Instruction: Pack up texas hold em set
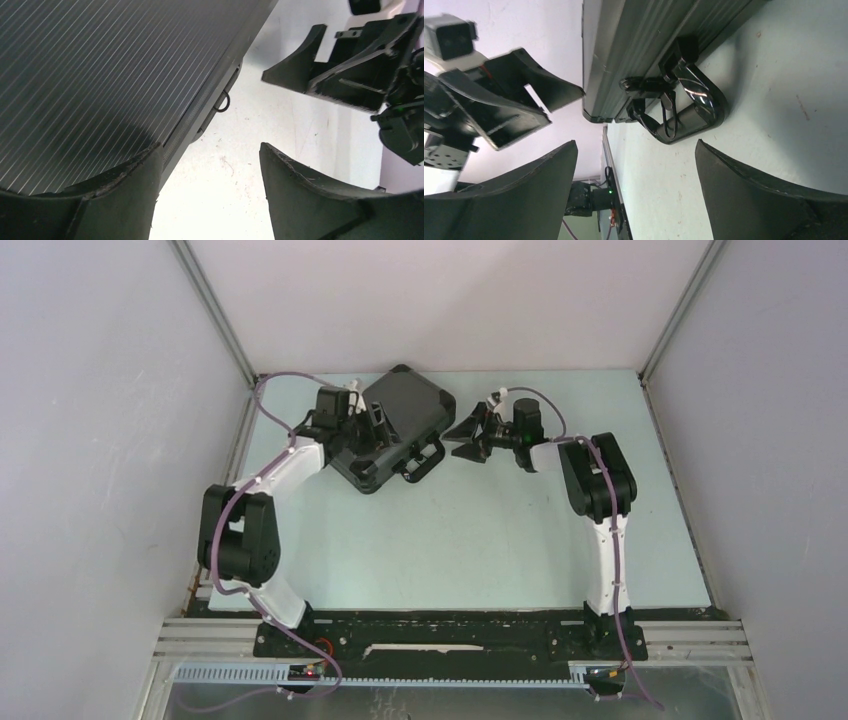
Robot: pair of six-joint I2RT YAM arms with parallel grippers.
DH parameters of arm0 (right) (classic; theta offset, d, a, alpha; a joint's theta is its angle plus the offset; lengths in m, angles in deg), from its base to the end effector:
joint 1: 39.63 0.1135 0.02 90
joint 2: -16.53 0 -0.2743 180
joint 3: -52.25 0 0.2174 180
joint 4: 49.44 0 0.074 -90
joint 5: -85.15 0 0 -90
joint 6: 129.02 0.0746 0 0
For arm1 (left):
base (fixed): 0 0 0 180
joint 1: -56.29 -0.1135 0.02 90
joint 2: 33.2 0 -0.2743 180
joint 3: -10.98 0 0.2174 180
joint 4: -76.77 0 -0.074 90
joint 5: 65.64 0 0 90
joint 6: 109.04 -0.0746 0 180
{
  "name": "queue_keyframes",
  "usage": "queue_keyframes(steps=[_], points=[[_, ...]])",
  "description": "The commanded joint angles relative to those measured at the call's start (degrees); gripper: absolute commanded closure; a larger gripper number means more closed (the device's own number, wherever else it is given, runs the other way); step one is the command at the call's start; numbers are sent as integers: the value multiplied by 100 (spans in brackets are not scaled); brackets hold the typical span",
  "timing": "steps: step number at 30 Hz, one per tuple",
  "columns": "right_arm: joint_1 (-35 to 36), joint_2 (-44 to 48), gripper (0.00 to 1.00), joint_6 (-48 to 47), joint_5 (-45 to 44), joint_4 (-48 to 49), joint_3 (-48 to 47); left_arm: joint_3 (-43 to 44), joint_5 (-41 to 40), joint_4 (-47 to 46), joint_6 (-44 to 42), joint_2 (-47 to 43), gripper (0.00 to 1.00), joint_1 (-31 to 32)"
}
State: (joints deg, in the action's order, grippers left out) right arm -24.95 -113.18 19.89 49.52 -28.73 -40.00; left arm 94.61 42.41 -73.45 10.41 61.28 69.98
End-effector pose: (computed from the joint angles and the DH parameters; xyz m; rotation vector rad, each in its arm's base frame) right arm 0.4492 0.1804 0.1584 0.0453 2.1295 1.7044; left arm 0.3491 -0.1088 0.2517 -0.1520 2.3471 -0.7429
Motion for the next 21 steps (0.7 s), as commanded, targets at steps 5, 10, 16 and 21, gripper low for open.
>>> queue_keyframes(steps=[5,10,16,21], points=[[148,464,17,-615,-22,-720,35,988,586,701,-247,906,25,4],[266,532,36,-919,-185,-1223,117,648,229,744,-157,927,25,-123],[357,245,58,-550,-94,-909,120,417,610,665,404,1231,24,-219],[527,164,59,-457,-198,-782,123,73,1220,-106,1097,1284,25,-296]])
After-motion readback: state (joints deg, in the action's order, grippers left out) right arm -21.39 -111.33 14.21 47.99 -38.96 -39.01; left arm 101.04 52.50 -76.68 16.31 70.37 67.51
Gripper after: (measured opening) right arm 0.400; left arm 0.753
